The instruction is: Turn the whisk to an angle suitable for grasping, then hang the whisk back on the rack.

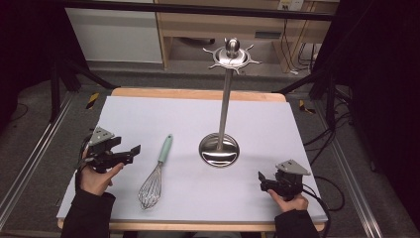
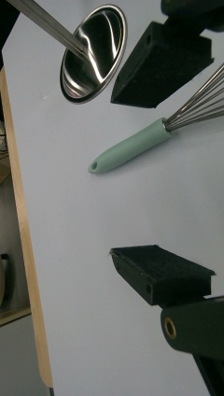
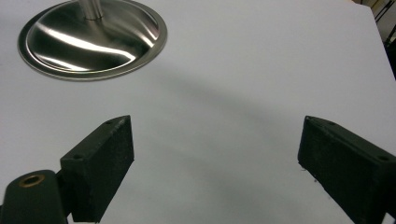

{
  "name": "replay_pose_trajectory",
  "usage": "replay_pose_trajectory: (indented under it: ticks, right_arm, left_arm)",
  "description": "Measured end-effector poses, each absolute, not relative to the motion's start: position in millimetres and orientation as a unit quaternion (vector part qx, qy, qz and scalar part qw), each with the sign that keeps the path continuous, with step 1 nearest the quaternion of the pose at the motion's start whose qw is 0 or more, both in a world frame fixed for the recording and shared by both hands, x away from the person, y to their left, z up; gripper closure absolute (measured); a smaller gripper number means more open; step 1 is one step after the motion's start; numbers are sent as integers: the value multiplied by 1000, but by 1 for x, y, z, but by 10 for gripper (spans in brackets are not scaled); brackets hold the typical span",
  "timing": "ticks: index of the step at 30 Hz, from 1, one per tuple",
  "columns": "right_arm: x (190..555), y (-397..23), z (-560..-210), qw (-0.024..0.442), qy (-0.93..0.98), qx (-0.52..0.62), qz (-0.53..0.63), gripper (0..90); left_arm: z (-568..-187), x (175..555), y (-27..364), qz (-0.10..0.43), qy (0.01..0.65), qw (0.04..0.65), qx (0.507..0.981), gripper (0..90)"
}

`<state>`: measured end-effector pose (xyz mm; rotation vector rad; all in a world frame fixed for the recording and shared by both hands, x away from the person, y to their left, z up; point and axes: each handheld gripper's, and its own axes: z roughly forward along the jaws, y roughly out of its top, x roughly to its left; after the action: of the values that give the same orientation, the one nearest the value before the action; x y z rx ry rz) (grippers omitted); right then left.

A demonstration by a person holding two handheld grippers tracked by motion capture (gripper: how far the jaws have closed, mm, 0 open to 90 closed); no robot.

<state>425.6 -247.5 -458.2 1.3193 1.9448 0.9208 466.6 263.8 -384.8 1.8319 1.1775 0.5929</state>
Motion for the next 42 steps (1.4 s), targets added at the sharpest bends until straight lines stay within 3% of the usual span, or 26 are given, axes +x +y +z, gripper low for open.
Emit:
replay_pose_trajectory:
  ticks: [7, 19, 42]
  right_arm:
    - [426, -248, -458, 302, 732, 500, 352, 112]
    - [426, -248, -458, 304, 734, 496, 349, 112]
    - [428, -246, -460, 299, 737, 498, 345, 112]
  left_arm:
    - [-382, 479, 253, 242, 474, 409, 741, 213]
    - [-381, 493, 239, 246, 467, 390, 755, 332]
    - [-385, 513, 197, 214, 440, 355, 797, 308]
